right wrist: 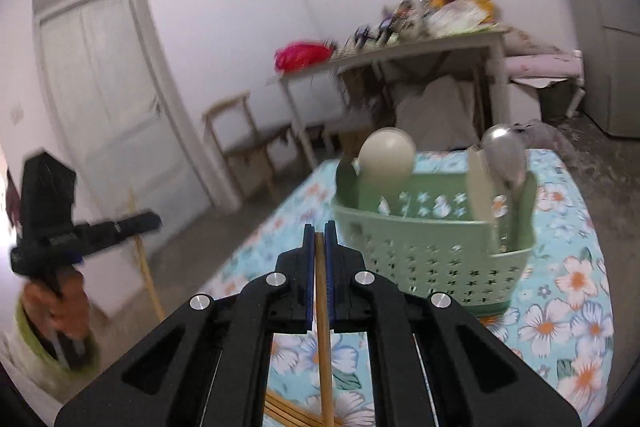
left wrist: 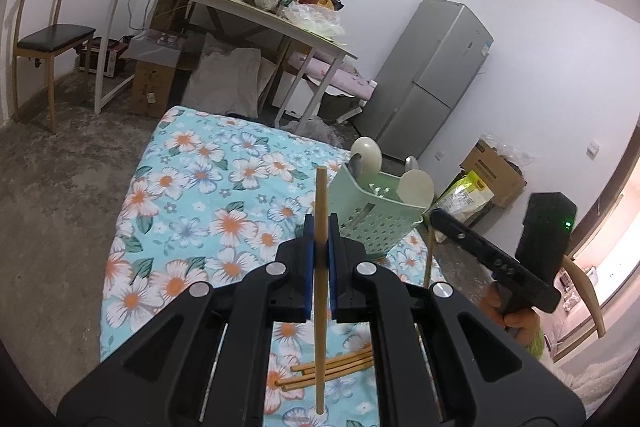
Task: Organize utensils
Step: 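Carry the chopsticks toward the green caddy with both grippers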
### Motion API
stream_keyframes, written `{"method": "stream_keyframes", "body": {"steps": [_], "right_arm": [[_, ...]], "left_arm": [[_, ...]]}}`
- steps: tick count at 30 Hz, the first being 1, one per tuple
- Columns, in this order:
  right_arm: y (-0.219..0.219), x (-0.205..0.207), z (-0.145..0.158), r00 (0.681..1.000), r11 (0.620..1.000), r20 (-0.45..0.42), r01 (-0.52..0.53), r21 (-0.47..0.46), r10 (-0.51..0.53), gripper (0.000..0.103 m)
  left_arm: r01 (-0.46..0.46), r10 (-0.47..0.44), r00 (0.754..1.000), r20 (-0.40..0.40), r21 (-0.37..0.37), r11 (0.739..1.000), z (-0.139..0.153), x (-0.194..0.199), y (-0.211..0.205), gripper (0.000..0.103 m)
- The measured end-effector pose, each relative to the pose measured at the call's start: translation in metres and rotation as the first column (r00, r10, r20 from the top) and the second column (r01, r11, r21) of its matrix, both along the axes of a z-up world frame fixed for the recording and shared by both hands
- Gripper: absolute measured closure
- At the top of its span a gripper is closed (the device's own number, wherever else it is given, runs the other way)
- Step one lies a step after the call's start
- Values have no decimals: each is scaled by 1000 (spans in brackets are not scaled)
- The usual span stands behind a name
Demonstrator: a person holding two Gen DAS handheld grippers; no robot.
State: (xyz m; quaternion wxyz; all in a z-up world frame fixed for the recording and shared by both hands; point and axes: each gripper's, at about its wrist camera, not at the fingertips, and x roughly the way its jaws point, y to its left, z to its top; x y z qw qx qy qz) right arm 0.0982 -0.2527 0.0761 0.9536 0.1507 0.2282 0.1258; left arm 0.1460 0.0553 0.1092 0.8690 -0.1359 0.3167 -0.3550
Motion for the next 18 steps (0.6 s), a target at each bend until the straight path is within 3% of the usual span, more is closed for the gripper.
{"method": "stream_keyframes", "body": {"steps": [8, 18], "right_arm": [[-12, -32, 3, 994, 993, 70, 81, 86, -87, 98], [-35, -66, -3, 988, 977, 72, 121, 174, -135, 98]], "left_arm": [[50, -50, 998, 36, 8, 999, 15, 1, -21, 98], [93, -91, 985, 144, -9, 996, 54, 5, -46, 98]]}}
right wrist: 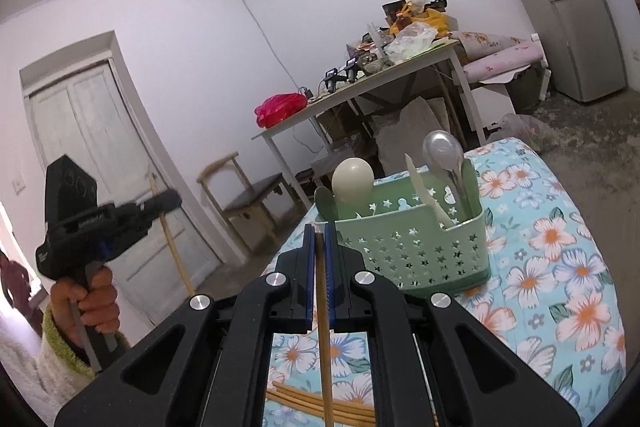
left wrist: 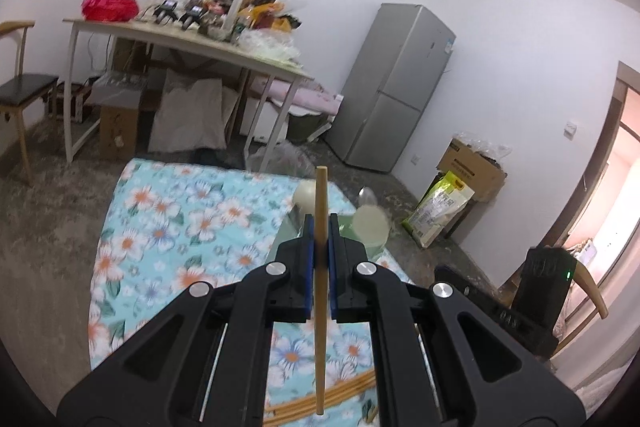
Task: Organize utensils
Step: 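Carry the chopsticks toward the green caddy with both grippers, then lower the wooden chopstick into the green caddy and open the left gripper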
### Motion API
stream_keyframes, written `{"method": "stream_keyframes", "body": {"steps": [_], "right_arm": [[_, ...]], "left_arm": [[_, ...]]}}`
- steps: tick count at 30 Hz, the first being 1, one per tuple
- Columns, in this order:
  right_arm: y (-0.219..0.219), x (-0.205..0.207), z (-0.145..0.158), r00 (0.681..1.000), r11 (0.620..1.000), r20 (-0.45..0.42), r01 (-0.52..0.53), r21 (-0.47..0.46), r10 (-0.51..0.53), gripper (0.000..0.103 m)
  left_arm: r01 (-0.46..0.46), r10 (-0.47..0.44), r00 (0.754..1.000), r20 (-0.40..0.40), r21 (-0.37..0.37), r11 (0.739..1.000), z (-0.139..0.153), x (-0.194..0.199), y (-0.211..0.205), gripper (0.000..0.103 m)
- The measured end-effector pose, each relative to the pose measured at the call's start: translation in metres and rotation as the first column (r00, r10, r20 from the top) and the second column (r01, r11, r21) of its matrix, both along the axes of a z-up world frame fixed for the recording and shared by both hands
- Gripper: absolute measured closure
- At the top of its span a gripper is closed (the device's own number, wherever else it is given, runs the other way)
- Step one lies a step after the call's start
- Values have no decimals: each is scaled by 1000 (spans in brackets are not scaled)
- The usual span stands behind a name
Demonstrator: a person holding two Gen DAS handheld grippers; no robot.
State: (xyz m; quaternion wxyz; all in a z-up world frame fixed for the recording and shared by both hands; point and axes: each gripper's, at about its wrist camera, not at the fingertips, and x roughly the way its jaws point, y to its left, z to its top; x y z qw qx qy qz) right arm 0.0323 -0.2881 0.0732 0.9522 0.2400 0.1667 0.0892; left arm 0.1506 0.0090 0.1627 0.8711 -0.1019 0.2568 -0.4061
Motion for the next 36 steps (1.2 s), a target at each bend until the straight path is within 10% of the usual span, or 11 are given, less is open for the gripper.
{"method": "stream_keyframes", "body": {"steps": [20, 36], "right_arm": [[-8, -4, 0, 1000, 1000, -5, 7, 22, -7, 98], [-17, -2, -5, 1000, 999, -14, 20, 39, -20, 98]], "left_arm": [[28, 22, 938, 345, -140, 990, 96, 20, -94, 98], [-23, 42, 952, 304, -64, 998, 20, 71, -165, 98]]}}
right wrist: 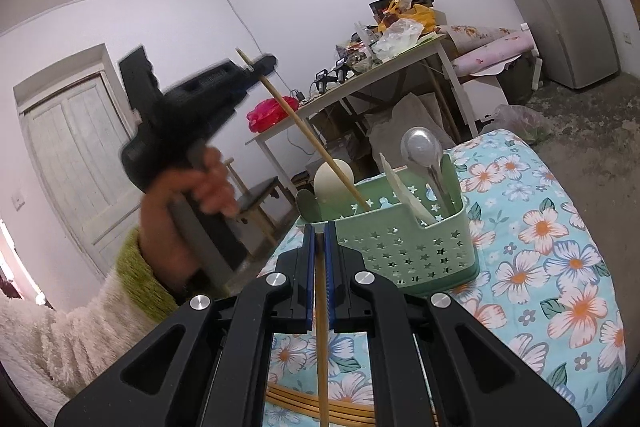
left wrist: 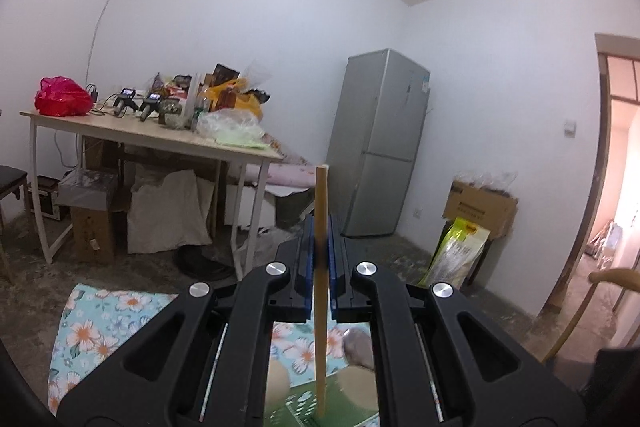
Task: Organize utensils
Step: 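Lower the wooden chopstick into the green caddy and open the left gripper, then lower the held chopstick into the caddy and open the right gripper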
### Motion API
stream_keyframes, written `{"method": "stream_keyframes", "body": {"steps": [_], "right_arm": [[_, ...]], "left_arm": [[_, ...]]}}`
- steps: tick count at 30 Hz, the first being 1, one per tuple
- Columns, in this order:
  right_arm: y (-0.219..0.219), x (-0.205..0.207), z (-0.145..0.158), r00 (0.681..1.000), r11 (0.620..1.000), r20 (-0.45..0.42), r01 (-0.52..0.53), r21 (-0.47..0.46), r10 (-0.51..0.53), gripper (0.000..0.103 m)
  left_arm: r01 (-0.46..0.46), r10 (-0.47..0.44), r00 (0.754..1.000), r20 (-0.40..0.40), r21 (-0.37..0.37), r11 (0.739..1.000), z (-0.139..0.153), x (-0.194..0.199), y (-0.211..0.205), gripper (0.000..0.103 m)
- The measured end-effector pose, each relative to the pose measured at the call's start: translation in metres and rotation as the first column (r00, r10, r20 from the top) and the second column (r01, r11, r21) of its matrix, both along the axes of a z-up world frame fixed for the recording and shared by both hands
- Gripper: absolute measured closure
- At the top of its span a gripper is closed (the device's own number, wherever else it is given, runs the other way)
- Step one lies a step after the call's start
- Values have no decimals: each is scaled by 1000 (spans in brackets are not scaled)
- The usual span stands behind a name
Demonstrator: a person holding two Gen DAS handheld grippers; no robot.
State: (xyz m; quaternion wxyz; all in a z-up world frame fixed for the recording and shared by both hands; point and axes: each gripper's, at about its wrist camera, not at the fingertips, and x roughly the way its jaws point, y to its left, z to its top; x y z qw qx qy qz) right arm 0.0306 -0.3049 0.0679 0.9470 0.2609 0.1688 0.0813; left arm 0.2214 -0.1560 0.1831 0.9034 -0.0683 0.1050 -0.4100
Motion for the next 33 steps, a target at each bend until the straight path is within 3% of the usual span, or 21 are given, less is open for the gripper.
{"method": "stream_keyframes", "body": {"steps": [12, 16, 33], "right_arm": [[0, -4, 0, 1000, 1000, -3, 6, 7, -6, 98], [-1, -5, 0, 1000, 1000, -4, 11, 11, -11, 98], [-1, -5, 1, 1000, 1000, -5, 17, 5, -17, 98]], "left_arm": [[0, 6, 997, -73, 92, 996, -32, 3, 3, 97], [-1, 11, 995, -100, 100, 995, -34, 4, 7, 84], [6, 5, 995, -96, 112, 994, -27, -30, 52, 54]]}}
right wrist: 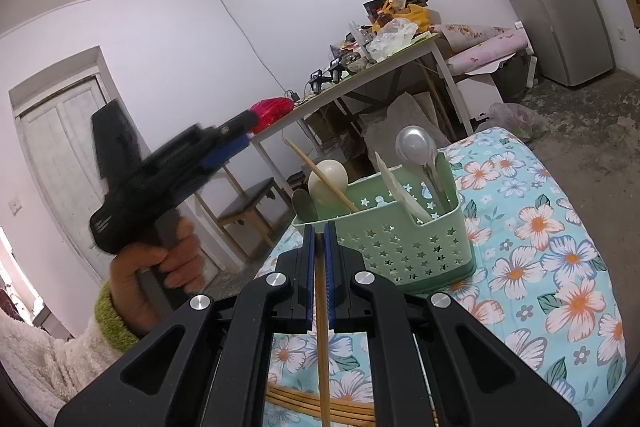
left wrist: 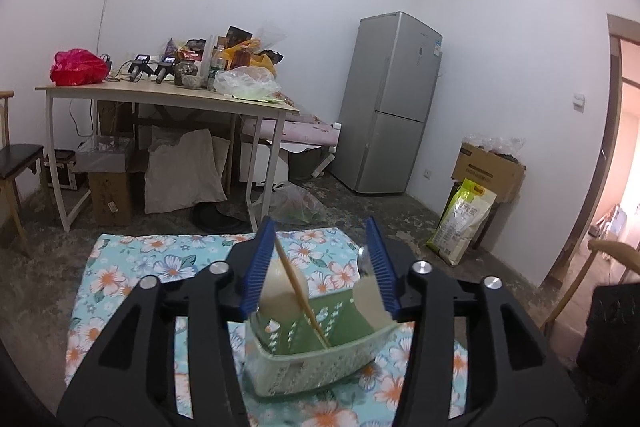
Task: Organize utensils
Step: 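Lower the held chopstick into the caddy and open the right gripper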
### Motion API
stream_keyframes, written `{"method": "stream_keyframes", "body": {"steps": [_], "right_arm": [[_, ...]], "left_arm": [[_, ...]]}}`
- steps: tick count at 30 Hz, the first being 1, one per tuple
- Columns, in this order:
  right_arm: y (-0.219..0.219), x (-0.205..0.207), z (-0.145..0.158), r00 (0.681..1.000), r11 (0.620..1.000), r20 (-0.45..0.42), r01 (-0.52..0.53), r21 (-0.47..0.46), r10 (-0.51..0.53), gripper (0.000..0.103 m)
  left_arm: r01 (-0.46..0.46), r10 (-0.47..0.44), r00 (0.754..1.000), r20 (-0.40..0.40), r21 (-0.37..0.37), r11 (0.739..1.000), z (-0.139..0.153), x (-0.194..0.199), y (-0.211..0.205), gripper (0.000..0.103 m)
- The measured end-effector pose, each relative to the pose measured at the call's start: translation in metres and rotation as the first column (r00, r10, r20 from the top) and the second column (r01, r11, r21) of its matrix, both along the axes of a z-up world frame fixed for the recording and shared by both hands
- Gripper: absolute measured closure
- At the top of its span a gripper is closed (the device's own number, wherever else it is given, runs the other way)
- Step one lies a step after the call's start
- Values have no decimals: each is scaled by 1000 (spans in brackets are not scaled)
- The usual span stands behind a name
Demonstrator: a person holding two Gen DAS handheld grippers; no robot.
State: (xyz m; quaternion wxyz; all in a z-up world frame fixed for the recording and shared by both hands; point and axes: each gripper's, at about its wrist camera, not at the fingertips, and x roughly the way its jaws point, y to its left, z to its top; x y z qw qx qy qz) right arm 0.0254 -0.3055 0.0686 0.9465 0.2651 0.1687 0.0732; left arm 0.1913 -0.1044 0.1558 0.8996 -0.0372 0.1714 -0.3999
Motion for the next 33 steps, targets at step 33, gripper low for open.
{"method": "stream_keyframes", "body": {"steps": [33], "right_arm": [[-32, 98, 133, 975, 973, 221, 73, -221, -23, 98]], "left_arm": [[-118, 150, 970, -194, 170, 978, -71, -51, 93, 14]]}}
